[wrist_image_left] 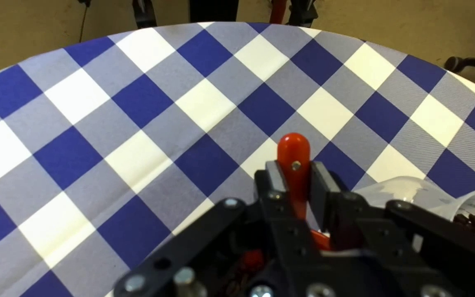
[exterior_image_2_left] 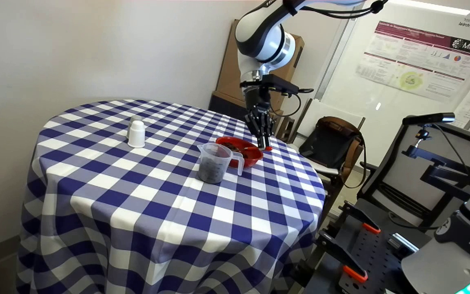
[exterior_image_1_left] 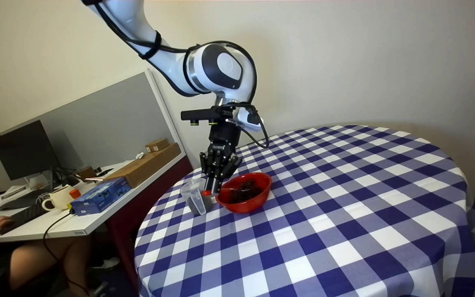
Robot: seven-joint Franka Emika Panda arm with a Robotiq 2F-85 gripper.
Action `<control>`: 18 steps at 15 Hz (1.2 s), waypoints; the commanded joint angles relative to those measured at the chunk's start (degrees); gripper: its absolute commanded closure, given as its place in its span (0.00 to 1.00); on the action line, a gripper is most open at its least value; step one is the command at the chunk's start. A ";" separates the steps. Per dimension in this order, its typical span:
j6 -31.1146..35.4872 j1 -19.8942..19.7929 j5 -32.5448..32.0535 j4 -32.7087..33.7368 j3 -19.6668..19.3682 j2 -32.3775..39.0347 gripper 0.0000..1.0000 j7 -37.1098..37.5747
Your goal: Place some of the contents in the red bowl into the clear jug using the spoon
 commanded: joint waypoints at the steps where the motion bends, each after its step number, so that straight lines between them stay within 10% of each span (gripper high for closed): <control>1: 2.01 -0.83 1.31 -4.08 0.10 -3.10 0.95 -1.75; 18: 5.03 -0.12 1.09 -11.26 0.64 -10.69 0.95 -2.89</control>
